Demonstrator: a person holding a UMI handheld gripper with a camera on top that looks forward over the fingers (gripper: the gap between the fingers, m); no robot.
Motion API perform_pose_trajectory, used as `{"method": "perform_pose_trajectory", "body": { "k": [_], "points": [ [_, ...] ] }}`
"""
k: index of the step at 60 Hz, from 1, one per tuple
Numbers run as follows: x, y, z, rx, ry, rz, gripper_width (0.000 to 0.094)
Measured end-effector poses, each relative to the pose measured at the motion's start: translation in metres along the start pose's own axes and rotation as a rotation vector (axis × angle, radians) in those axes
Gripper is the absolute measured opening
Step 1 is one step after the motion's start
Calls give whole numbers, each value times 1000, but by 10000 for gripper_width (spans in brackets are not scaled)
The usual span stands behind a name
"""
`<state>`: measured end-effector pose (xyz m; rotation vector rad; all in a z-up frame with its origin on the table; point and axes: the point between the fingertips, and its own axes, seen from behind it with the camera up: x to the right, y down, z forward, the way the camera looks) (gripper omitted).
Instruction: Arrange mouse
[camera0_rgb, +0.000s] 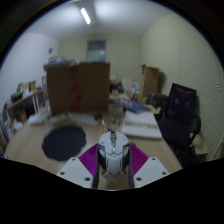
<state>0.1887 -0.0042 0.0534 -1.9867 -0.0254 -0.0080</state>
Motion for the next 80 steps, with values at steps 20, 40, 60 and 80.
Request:
{"method": "perform_pose_trajectory", "body": {
  "k": [20,40,60,80],
  "points": [
    [-170,-114,37,83,-133,-21,392],
    [-203,16,113,-223,-103,-81,437],
    [-212,19,92,-217,-180,-50,838],
    [-198,24,-58,-50,-338,-19,843]
  ]
}}
